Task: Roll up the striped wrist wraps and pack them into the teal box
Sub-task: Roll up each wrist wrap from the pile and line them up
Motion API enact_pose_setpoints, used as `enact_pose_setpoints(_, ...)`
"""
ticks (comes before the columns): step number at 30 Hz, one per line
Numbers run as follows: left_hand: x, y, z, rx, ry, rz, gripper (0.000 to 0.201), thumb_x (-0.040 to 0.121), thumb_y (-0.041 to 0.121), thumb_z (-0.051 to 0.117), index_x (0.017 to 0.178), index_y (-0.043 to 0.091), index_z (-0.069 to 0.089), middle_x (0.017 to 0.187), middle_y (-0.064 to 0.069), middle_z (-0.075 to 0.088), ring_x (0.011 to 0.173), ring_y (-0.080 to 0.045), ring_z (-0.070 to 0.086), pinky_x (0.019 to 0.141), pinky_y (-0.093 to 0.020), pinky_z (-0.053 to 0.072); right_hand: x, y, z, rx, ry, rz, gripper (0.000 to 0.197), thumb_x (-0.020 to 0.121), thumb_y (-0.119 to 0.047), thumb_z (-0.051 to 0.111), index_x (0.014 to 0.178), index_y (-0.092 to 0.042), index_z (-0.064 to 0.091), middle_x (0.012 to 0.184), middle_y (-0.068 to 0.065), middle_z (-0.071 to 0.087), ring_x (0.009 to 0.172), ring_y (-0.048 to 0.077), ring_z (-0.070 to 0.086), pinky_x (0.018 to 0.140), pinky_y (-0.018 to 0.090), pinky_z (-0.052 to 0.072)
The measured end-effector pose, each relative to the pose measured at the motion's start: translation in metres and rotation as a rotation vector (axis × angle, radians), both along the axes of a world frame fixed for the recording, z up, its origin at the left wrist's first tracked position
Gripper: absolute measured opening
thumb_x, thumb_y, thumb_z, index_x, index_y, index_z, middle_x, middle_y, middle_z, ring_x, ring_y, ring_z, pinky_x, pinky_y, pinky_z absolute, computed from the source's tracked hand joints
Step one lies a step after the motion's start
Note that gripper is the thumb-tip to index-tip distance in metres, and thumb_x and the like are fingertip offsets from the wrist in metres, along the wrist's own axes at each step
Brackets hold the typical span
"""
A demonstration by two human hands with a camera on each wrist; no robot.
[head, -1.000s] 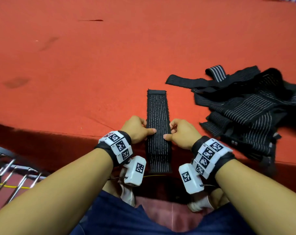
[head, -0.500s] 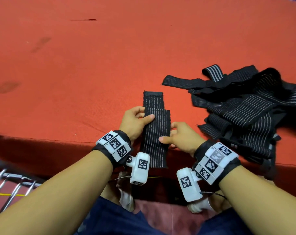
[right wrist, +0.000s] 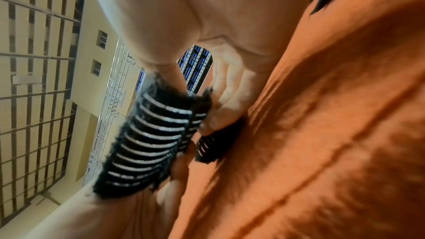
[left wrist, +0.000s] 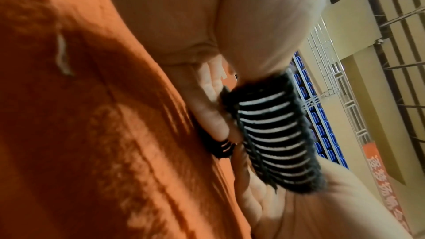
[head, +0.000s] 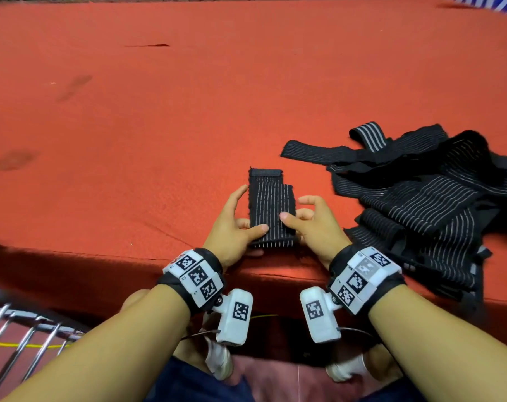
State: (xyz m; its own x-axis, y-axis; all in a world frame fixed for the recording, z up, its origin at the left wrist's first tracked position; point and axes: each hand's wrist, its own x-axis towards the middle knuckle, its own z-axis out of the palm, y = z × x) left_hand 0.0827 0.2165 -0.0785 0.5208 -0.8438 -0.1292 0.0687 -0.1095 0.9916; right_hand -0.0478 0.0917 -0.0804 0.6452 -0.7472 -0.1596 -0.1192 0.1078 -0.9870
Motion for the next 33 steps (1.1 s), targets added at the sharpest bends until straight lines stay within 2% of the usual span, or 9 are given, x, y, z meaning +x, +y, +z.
enact_pose_setpoints(5,0.006,-0.005,-0.010,-0.013,0.018,0.093,0.082,0.089,-0.004,0.071,0.149,0.039,0.034,0.086,-0.016,0.075,0.071,-0.022,0.073,0.054,-0.035,0.059,-0.012,0.007,-0.006,0.037,-0.078,0.140,0.052,0.089,-0.005,0.072,0.131,-0.029,0.051,0.100,0.007,0.068,0.083,0.021,0.070,0.068,0.038,0.060)
enact_pose_setpoints(9,0.006,-0.010,-0.016,0.000,0.012,0.112,0.074,0.088,-0.006,0.070,0.145,0.031,0.042,0.085,-0.025,0.072,0.068,-0.025,0.071,0.053,-0.033,0.058,-0.017,0.004,-0.010,0.108,-0.139,0.213,0.023,0.089,-0.004,0.070,0.109,-0.014,0.067,0.100,0.007,0.065,0.083,0.013,0.067,0.071,0.029,0.060)
enact_pose_setpoints(12,0.007,-0.015,-0.018,-0.015,0.014,0.141,0.068,0.087,-0.008,0.069,0.141,0.027,0.047,0.073,-0.010,0.071,0.064,-0.022,0.071,0.051,-0.031,0.058,-0.021,-0.001,-0.014,0.147,-0.168,0.288,0.036,0.075,0.010,0.077,0.107,-0.004,0.065,0.088,-0.001,0.071,0.078,0.009,0.068,0.077,0.022,0.057)
enact_pose_setpoints(15,0.007,-0.019,-0.020,-0.031,0.007,0.168,0.065,0.087,-0.009,0.069,0.138,0.025,0.050,0.069,-0.004,0.070,0.064,-0.021,0.070,0.052,-0.034,0.059,-0.023,-0.006,-0.021,0.105,-0.122,0.305,0.050,0.062,0.018,0.079,0.104,-0.006,0.068,0.098,0.008,0.073,0.090,0.017,0.069,0.083,0.026,0.057)
enact_pose_setpoints(17,0.007,-0.020,-0.021,-0.048,-0.001,0.168,0.063,0.087,-0.009,0.069,0.137,0.025,0.051,0.069,-0.002,0.070,0.065,-0.022,0.069,0.055,-0.035,0.061,-0.021,-0.004,-0.025,0.083,-0.100,0.246,0.043,0.070,0.024,0.074,0.099,-0.008,0.069,0.095,0.009,0.073,0.088,0.015,0.070,0.080,0.024,0.057)
enact_pose_setpoints(20,0.006,-0.018,-0.020,-0.069,0.056,0.171,0.053,0.091,-0.006,0.065,0.132,0.027,0.054,0.075,-0.004,0.070,0.065,-0.021,0.070,0.054,-0.030,0.060,-0.015,-0.002,-0.030,0.055,-0.124,0.138,0.018,0.085,0.013,0.068,0.088,-0.005,0.070,0.077,0.005,0.073,0.072,0.011,0.069,0.072,0.020,0.057)
enact_pose_setpoints(24,0.002,-0.013,-0.023,-0.098,0.006,0.199,0.017,0.103,0.011,0.053,0.112,0.018,0.066,0.090,-0.008,0.067,0.059,-0.018,0.069,0.052,-0.024,0.057,-0.015,-0.002,-0.032,0.005,-0.116,0.084,0.014,0.093,-0.001,0.066,0.080,-0.005,0.069,0.067,0.004,0.068,0.064,0.011,0.065,0.066,0.020,0.056)
enact_pose_setpoints(29,-0.002,-0.011,-0.033,-0.114,-0.238,0.201,0.033,0.094,0.042,0.062,0.075,0.016,0.068,0.094,-0.003,0.053,0.057,-0.004,0.052,0.048,-0.017,0.043,-0.018,-0.003,-0.032,-0.066,-0.116,0.058,0.019,0.096,-0.008,0.065,0.077,-0.005,0.066,0.064,0.004,0.063,0.057,0.011,0.056,0.060,0.021,0.050)
enact_pose_setpoints(33,-0.001,-0.010,-0.038,-0.080,-0.377,0.128,0.028,0.091,0.014,0.073,0.066,0.005,0.065,0.090,-0.003,0.056,0.073,-0.002,0.051,0.067,-0.014,0.043,-0.019,0.000,-0.030,-0.084,-0.130,0.041,0.008,0.094,-0.006,0.067,0.090,-0.011,0.064,0.070,0.003,0.063,0.058,0.011,0.057,0.059,0.021,0.051)
